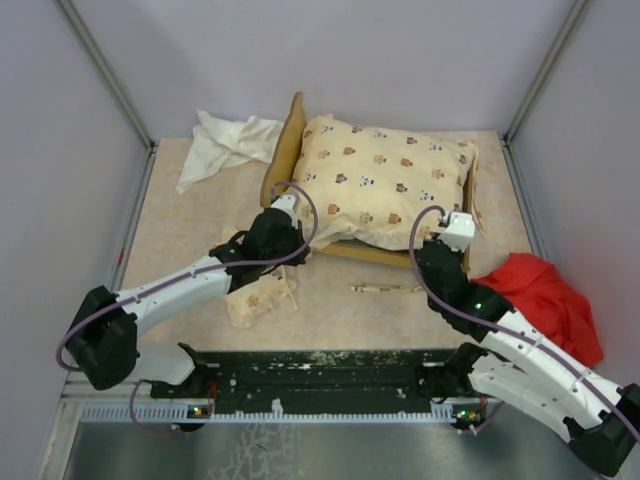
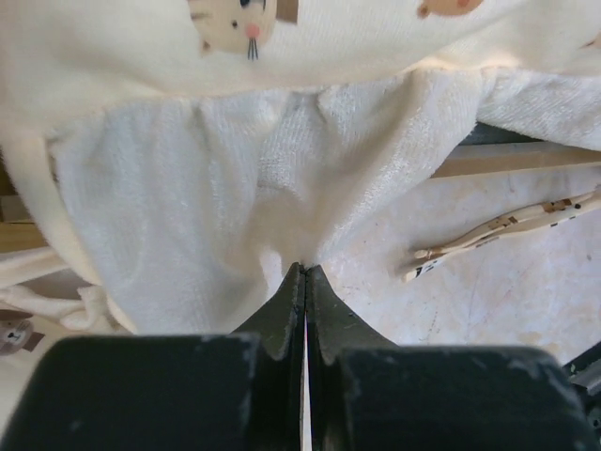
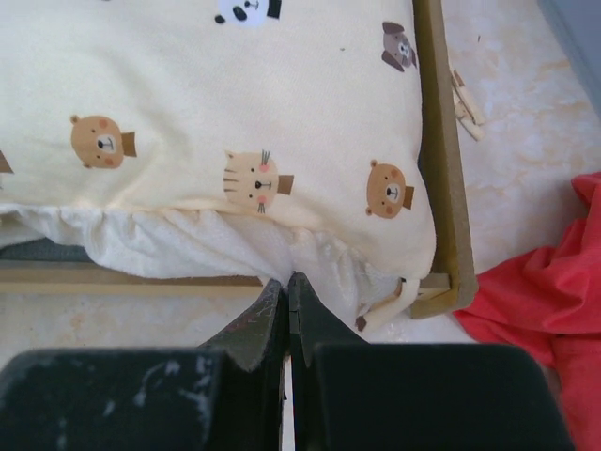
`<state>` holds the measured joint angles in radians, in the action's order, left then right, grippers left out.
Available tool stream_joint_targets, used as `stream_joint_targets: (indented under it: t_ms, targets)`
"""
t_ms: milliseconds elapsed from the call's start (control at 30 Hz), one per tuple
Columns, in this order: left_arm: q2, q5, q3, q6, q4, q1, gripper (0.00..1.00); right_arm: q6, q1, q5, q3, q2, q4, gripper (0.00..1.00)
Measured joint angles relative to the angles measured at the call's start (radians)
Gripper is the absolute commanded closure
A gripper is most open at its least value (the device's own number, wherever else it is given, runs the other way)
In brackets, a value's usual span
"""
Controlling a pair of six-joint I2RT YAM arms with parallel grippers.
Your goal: Set up the pet bed
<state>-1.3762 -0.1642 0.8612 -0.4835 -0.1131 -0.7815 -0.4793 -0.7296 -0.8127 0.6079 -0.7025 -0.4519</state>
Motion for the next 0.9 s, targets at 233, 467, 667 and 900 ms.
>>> stream_joint_targets:
  t_ms: [233, 467, 667, 900]
  targets:
    - [0.05, 0.055, -0.013, 0.023, 0.036, 0.005, 1.0, 0.023, 0.007, 0.016, 0.095, -0.04, -0.056, 0.67]
    - [0.026, 0.113, -0.028, 0.021, 0.06, 0.005, 1.0, 0.069, 0.008, 0.13, 0.197, -0.064, -0.125, 0.56]
    - [0.013, 0.132, -0.049, 0.009, 0.088, 0.011, 1.0, 0.103, 0.011, 0.278, 0.151, -0.085, 0.034, 0.53]
    - [0.011, 0.148, -0.057, 0.002, 0.108, 0.015, 1.0, 0.101, -0.014, 0.326, 0.092, -0.272, 0.196, 0.53]
